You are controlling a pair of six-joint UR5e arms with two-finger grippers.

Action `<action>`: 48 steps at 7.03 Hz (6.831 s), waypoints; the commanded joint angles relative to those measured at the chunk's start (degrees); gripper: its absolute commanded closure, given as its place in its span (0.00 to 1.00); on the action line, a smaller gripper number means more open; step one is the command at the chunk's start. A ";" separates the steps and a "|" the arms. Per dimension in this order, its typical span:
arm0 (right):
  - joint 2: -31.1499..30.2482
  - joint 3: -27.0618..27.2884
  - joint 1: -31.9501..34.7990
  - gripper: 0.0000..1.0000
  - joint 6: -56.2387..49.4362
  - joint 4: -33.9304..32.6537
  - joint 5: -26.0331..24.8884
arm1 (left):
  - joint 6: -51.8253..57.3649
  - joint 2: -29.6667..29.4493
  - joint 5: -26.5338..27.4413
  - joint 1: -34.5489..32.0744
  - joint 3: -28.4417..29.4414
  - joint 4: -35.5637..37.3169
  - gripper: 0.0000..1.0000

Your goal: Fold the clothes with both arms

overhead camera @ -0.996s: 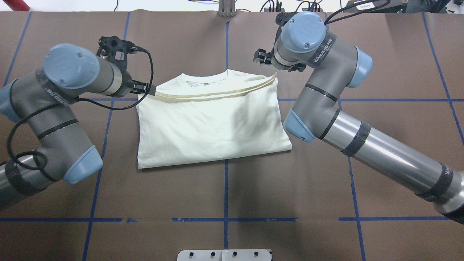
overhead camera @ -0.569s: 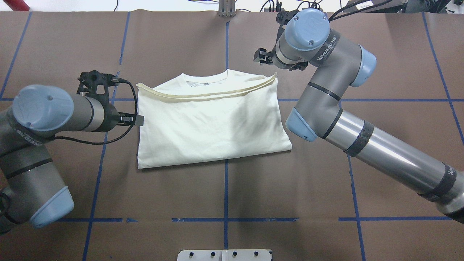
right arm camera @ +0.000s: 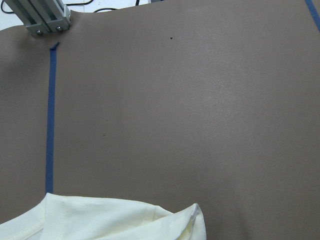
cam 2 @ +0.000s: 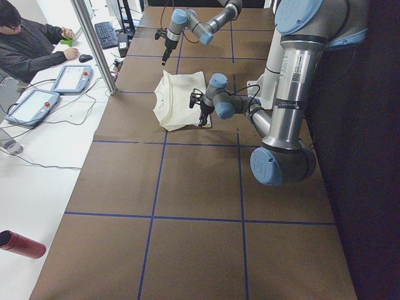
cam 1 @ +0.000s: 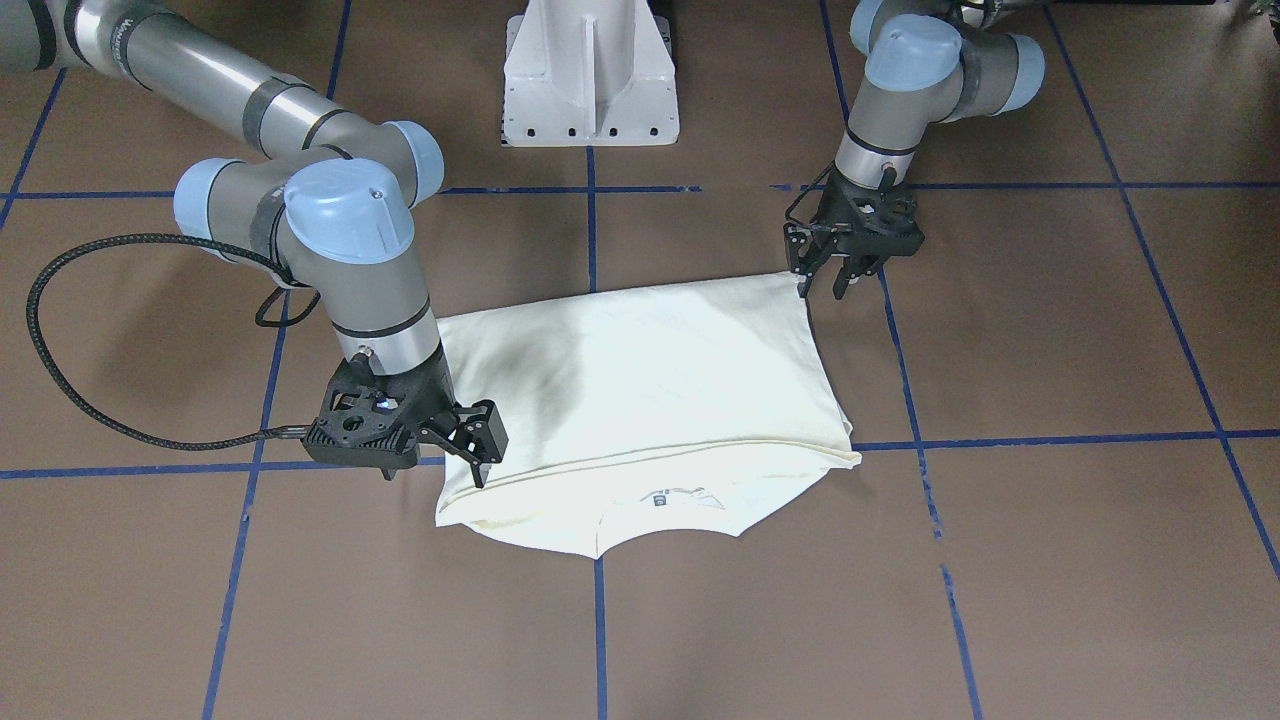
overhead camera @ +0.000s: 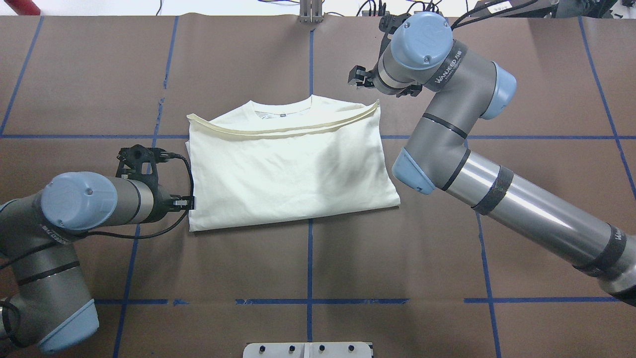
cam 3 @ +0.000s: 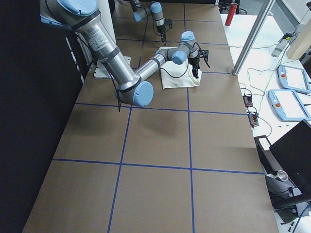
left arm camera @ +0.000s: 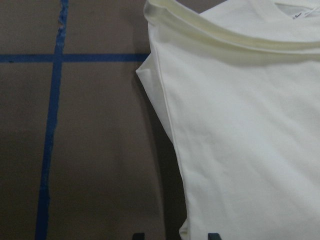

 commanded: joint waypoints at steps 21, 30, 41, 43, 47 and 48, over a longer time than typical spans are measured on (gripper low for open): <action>-0.86 1.07 -0.16 0.00 0.85 0.03 -0.53 | 29.81 -35.13 1.10 -23.67 56.60 -17.08 1.00; 6.94 -4.52 -11.83 0.13 14.03 -0.06 -12.53 | 37.37 -24.71 -9.27 -29.21 47.87 -28.27 0.00; 11.27 -14.31 -14.84 0.93 10.43 0.12 -12.66 | 37.02 -24.36 -9.27 -29.12 47.87 -28.37 0.00; 11.27 -14.22 -14.84 1.00 11.22 0.12 -12.66 | 37.02 -24.36 -9.27 -29.12 47.87 -28.37 0.00; 11.36 -13.09 -14.40 1.00 10.44 -0.40 -12.13 | 36.93 -24.36 -9.27 -29.03 47.78 -28.46 0.00; 9.53 -9.77 -14.48 1.00 10.44 -1.63 -12.04 | 36.84 -24.36 -9.27 -29.12 47.78 -28.46 0.00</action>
